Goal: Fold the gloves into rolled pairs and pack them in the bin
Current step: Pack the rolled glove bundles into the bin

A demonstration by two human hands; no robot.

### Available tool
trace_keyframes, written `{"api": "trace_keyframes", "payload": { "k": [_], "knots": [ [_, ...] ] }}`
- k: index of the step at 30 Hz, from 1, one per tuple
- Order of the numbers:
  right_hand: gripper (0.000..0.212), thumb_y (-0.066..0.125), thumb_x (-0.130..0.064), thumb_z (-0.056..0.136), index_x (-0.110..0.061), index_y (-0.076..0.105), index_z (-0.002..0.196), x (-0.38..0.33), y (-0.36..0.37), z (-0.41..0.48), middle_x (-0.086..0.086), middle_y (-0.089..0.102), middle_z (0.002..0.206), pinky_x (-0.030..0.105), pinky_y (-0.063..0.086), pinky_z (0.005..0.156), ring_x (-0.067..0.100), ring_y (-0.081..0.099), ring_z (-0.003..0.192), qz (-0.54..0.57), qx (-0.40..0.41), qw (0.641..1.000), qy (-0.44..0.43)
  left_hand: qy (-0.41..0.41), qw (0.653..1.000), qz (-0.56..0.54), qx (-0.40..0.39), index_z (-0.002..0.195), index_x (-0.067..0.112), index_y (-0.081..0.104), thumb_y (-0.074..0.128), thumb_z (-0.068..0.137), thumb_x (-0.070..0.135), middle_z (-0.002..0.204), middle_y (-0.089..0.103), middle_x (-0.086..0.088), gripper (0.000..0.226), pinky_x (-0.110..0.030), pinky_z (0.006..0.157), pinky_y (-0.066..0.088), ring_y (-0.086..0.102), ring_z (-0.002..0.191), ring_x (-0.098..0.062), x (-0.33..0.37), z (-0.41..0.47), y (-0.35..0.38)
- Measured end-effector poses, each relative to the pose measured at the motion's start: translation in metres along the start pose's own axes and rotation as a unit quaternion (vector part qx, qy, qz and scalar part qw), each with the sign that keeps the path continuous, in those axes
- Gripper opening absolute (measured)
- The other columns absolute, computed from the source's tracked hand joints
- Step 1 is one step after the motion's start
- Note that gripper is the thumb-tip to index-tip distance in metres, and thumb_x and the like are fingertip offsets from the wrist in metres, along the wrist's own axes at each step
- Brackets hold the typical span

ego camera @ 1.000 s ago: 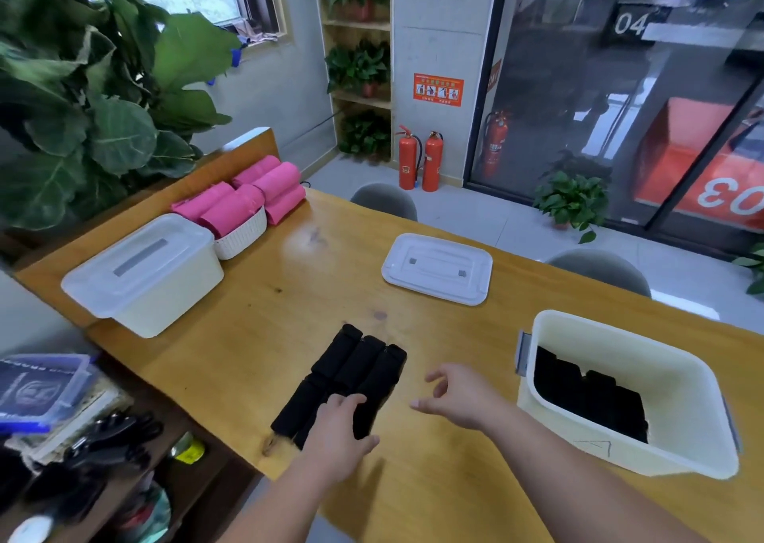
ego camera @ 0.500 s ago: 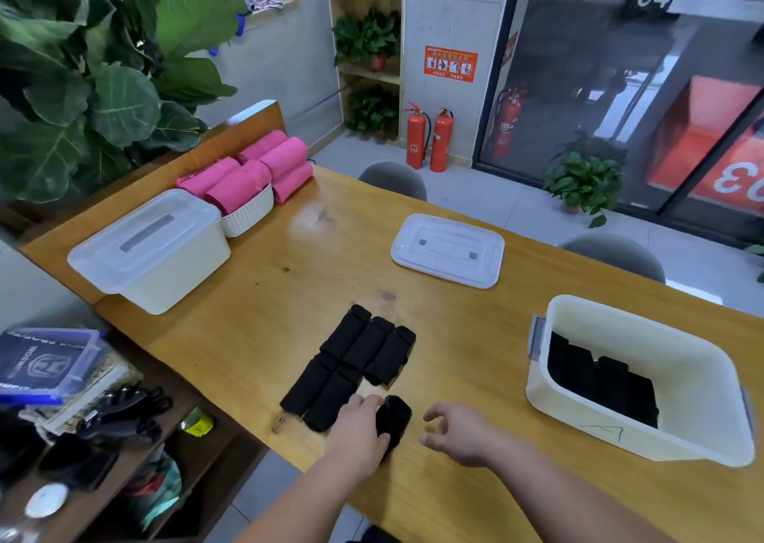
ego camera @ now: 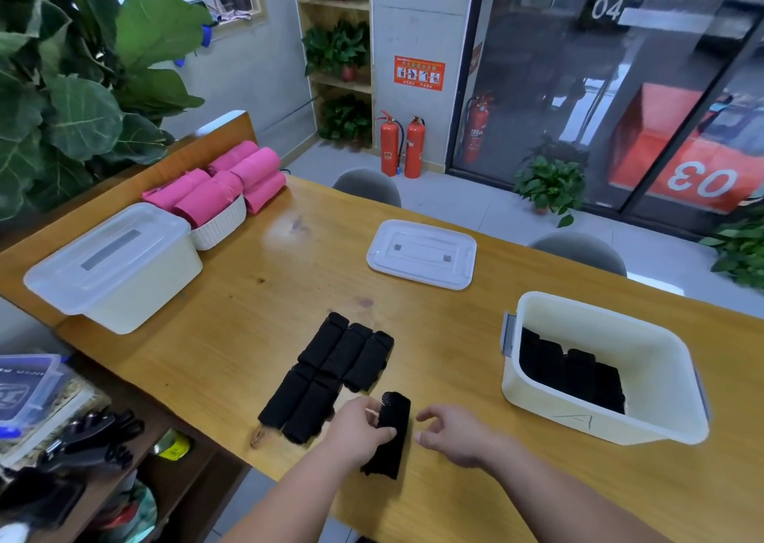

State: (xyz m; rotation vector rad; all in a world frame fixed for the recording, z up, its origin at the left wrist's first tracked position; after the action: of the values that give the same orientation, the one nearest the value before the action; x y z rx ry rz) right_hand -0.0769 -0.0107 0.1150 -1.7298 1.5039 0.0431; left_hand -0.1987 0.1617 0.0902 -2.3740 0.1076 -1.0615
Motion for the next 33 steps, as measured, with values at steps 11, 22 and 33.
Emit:
{"api": "trace_keyframes", "payload": {
  "k": [11,22,33],
  "knots": [
    [0.038,0.065,-0.041,0.104,-0.029,0.057,0.140,-0.013,-0.044,-0.037,-0.004,0.075,0.120,0.030,0.060,0.093,0.009,0.073,0.108,0.355,0.057,0.933,-0.033,0.075,0.961,-0.244,-0.104,0.126,0.020,0.066,0.077,0.098,0.024,0.112,0.078,-0.011,0.031,-0.043,0.090,0.064,0.077,0.104,-0.021,0.076,0.001,-0.008],
    [0.024,0.074,-0.024,0.100,-0.016,0.073,0.123,0.010,-0.089,-0.068,0.005,0.080,0.109,0.037,0.064,0.086,0.018,0.077,0.104,0.481,0.174,0.855,-0.088,0.123,0.950,-0.258,-0.123,0.126,0.019,0.068,0.080,0.096,0.025,0.122,0.071,-0.012,0.032,-0.043,0.089,0.065,0.077,0.105,-0.022,0.147,0.009,0.010],
    [0.023,0.071,-0.018,0.102,-0.020,0.070,0.124,0.074,-0.158,-0.101,-0.002,0.080,0.113,0.041,0.062,0.095,0.018,0.076,0.107,0.497,0.274,0.821,-0.063,0.228,0.950,-0.162,-0.140,0.125,0.033,0.069,0.086,0.086,0.043,0.112,0.073,-0.004,0.044,-0.039,0.087,0.065,0.076,0.100,-0.016,0.233,0.021,0.046]
  ]
}}
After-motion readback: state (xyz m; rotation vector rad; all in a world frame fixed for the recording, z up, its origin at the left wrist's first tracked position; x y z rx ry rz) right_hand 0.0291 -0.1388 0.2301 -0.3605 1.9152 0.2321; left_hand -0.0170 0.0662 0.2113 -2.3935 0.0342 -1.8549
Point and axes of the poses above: each hand's wrist, its own z-axis towards the middle knuckle, its own y-axis out of the palm, x = y × z, the point moved 2 cm from there along z, towards the middle knuckle
